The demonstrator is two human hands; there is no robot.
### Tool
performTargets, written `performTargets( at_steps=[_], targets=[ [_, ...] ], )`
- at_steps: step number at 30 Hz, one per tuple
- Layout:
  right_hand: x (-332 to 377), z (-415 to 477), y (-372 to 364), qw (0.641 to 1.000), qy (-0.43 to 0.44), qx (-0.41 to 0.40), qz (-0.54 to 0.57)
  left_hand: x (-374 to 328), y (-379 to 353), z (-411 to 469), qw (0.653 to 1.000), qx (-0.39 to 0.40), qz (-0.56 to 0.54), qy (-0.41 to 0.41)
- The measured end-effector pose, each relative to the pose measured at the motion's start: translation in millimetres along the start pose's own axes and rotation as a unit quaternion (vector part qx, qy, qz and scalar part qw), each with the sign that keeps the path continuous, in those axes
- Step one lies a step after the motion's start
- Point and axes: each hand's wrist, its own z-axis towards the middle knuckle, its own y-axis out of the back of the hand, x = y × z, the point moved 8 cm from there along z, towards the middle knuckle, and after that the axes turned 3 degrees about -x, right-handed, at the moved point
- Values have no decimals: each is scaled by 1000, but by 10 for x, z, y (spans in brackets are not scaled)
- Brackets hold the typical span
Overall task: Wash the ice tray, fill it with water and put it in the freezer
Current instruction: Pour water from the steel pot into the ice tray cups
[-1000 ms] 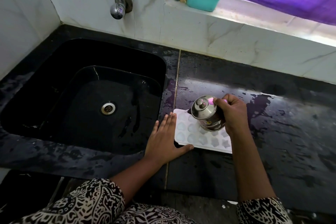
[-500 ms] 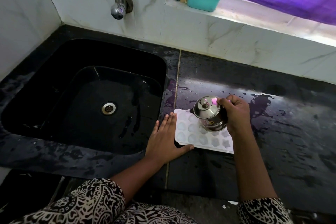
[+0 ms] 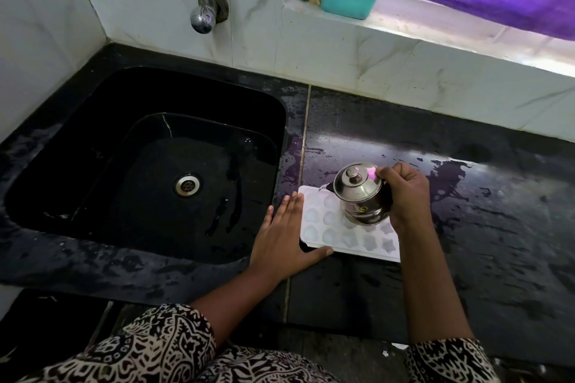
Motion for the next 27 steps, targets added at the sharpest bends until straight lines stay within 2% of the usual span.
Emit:
performTargets(
  at_steps=[4,10,17,21,27],
  targets=[
    [-67,-2,22,996,-32,-12,83,0,1,0,1000,-1,-3,2],
    [-200,-4,89,970,-95,-46,219,-3,3,1,1000,-1,-3,0],
    [-123,38,217,964,-58,-30,259,-5,13,-5,1000,-7,-4,0],
    [-58,3,292,968,-37,-15,249,0,6,-8,1000,-6,-4,3],
    [-91,-43,406,977,-24,-40,210,1,-5,-2,1000,1,3,5]
  ],
)
